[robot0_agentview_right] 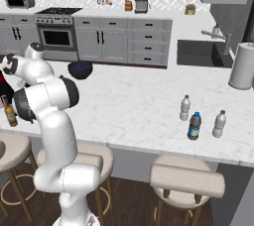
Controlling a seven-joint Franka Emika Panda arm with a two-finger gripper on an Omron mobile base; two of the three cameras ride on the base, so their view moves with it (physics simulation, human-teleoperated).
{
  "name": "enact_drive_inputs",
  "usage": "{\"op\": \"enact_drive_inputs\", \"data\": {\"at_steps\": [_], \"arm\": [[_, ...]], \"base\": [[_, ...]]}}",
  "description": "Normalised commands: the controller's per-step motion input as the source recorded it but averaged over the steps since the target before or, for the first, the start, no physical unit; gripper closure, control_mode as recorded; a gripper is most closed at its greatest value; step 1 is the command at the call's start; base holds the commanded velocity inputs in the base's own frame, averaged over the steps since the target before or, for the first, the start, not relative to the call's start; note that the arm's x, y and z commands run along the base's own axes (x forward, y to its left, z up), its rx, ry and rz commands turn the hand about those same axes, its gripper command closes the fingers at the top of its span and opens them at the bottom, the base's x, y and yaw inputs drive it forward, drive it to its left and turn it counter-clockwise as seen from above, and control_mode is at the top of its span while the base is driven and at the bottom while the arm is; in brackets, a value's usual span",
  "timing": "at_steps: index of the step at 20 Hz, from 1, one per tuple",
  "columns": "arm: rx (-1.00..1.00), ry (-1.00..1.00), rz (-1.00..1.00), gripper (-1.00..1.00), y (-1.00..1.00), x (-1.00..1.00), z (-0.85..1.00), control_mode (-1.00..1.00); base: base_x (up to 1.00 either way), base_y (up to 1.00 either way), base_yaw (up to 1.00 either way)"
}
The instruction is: Move the plastic bottles in the middle to the plastics group, and the glass bottles in the middle to the glass group.
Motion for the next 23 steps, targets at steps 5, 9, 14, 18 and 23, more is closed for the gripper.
{"op": "enact_drive_inputs", "data": {"at_steps": [5,9,14,18,23], "arm": [[0.00,0.10,-0.23,-1.00,-0.71,-0.30,0.64,-1.00],[0.01,0.15,-0.34,-1.00,-0.98,-0.51,0.50,-1.00],[0.00,0.08,-0.37,-1.00,-1.00,-0.93,0.35,-1.00],[0.00,0.10,-0.39,-1.00,-0.95,-0.84,0.31,-1.00],[0.00,0.16,-0.42,-1.00,-0.88,-0.62,0.39,-1.00]], "base": [[0.00,0.00,0.00],[0.00,0.00,0.00],[0.00,0.00,0.00],[0.00,0.00,0.00],[0.00,0.00,0.00]]}}
